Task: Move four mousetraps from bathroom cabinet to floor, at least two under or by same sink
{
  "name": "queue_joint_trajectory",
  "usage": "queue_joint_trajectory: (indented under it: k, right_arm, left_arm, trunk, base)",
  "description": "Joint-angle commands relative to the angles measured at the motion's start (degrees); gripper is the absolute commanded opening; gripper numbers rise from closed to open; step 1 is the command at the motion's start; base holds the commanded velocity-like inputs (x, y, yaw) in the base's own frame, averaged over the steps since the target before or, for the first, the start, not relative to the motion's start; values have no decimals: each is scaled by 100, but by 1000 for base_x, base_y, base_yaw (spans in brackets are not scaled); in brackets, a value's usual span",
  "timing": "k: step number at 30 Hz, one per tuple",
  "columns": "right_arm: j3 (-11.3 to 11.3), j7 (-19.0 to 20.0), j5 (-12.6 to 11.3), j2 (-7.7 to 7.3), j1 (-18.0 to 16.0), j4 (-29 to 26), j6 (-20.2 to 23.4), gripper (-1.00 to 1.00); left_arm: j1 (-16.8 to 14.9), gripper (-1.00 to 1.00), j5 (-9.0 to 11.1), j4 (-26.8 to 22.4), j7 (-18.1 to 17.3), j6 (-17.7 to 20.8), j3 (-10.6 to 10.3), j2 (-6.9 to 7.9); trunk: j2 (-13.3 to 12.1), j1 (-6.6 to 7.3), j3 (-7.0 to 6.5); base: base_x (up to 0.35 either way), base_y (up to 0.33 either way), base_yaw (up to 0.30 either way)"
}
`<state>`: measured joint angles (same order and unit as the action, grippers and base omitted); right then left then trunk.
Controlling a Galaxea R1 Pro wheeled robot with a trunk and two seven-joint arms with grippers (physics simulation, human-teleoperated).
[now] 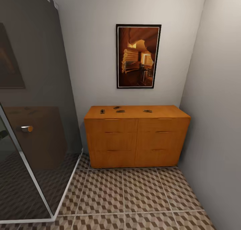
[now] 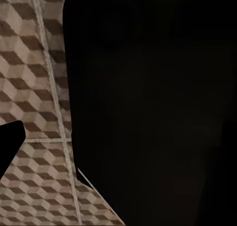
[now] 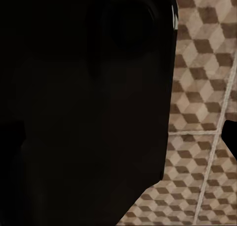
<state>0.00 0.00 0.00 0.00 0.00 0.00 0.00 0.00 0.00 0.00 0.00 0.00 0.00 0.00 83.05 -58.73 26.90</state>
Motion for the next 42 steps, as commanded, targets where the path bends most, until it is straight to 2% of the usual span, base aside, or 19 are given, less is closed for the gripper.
queue_joint_trajectory:
  k: [1,35,42]
  right_arm:
    - [25,-11,-3,-17,-9,0,-9,100]
    - [9,-9,0,2,-9,0,-9,100]
    - [9,-9,0,8,-9,0,-9,100]
  left_arm:
    - [-8,100,9,-33,-8,-33,10,20]
    - [-6,100,9,-176,-11,-35,14,9]
    - [-4,100,9,-183,-10,-35,10,11]
  trunk:
    - [3,0,3]
    - [3,0,3]
    - [3,0,3]
  base:
    - [0,0,0]
    - [1,0,0]
    - [153,0,0]
